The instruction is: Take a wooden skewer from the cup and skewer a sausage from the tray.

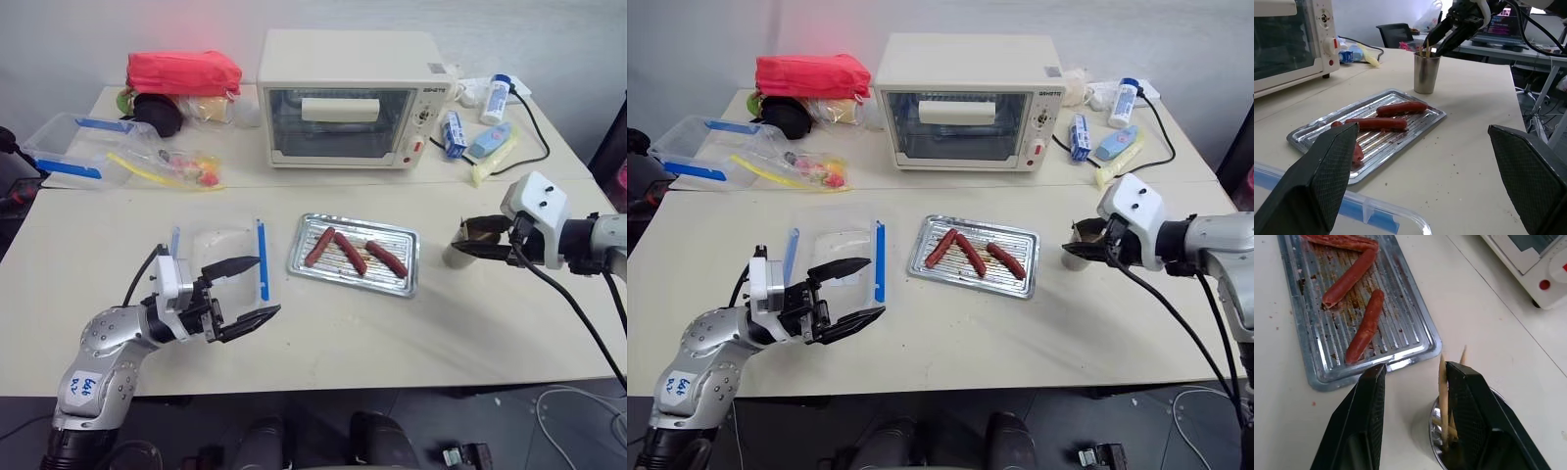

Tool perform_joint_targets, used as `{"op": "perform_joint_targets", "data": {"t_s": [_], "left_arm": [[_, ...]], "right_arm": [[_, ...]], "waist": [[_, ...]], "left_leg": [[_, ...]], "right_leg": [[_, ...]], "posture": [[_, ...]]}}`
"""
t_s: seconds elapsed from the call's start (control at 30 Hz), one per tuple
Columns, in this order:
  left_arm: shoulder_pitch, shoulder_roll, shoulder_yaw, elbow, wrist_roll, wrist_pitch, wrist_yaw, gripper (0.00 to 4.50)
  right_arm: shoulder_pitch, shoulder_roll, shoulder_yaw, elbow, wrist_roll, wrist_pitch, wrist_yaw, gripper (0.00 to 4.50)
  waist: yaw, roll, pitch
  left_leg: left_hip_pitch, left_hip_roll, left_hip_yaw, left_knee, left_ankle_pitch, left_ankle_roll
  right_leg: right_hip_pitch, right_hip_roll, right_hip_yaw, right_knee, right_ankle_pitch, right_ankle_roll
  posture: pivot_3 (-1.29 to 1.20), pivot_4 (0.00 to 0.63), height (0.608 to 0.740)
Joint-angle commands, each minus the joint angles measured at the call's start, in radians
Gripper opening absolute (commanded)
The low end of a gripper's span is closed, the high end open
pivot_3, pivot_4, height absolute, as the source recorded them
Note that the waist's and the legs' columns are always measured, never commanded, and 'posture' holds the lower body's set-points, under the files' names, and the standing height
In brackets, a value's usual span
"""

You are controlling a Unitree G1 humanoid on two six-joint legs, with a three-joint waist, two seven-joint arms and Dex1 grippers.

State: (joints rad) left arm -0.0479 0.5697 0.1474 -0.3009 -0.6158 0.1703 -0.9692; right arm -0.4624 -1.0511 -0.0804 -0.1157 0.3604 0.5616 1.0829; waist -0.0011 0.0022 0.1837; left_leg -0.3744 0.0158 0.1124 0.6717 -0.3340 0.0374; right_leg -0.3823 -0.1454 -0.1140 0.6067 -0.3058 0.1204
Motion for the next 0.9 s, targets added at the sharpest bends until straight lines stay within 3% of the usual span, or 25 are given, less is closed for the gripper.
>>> {"op": "perform_joint_targets", "data": {"t_s": [0.03,0.6,0.7,0.83,0.9], "left_arm": [[0.008,-0.001,0.008,-0.024,0.008,-0.018,0.002,4.5],[-0.013,-0.004,0.005,-0.011,0.013,-0.024,0.004,4.5],[-0.013,-0.004,0.007,-0.01,0.014,-0.024,0.004,4.5],[-0.003,-0.005,0.012,-0.015,0.014,-0.028,0.006,4.5],[-0.002,-0.005,0.013,-0.015,0.015,-0.03,0.006,4.5]], "right_arm": [[-0.007,-0.023,-0.019,-0.033,0.01,0.007,0.02,1.96],[-0.04,0.001,0.04,0.094,-0.105,-0.161,0.035,1.96],[-0.052,0.013,0.041,0.109,-0.109,-0.169,0.034,1.34],[-0.068,0.023,0.032,0.114,-0.104,-0.171,0.028,0.04],[-0.07,0.016,0.029,0.115,-0.107,-0.17,0.032,0.04]], "waist": [[0.0,0.0,0.0],[-0.001,0.0,0.0],[-0.001,0.0,0.0],[-0.001,0.0,0.0],[0.0,0.0,0.0]], "left_leg": [[0.0,0.0,0.0,0.0,0.0,0.0],[0.0,0.0,0.0,0.0,0.0,0.0],[0.0,0.0,0.0,0.0,0.0,0.0],[0.0,0.0,0.0,0.0,0.0,0.0],[0.0,0.0,0.0,0.0,0.0,0.0]], "right_leg": [[0.0,0.0,0.0,0.0,0.0,0.0],[0.0,0.0,0.0,0.0,0.0,0.0],[0.0,0.002,0.0,0.0,0.0,0.0],[0.0,0.002,0.0,0.0,0.0,0.0],[0.0,0.002,0.0,0.0,0.0,0.0]], "posture": [[0.0,0.15,0.74],[0.0,0.15,0.74],[0.0,0.15,0.74],[0.0,0.15,0.74],[0.0,0.15,0.74]]}}
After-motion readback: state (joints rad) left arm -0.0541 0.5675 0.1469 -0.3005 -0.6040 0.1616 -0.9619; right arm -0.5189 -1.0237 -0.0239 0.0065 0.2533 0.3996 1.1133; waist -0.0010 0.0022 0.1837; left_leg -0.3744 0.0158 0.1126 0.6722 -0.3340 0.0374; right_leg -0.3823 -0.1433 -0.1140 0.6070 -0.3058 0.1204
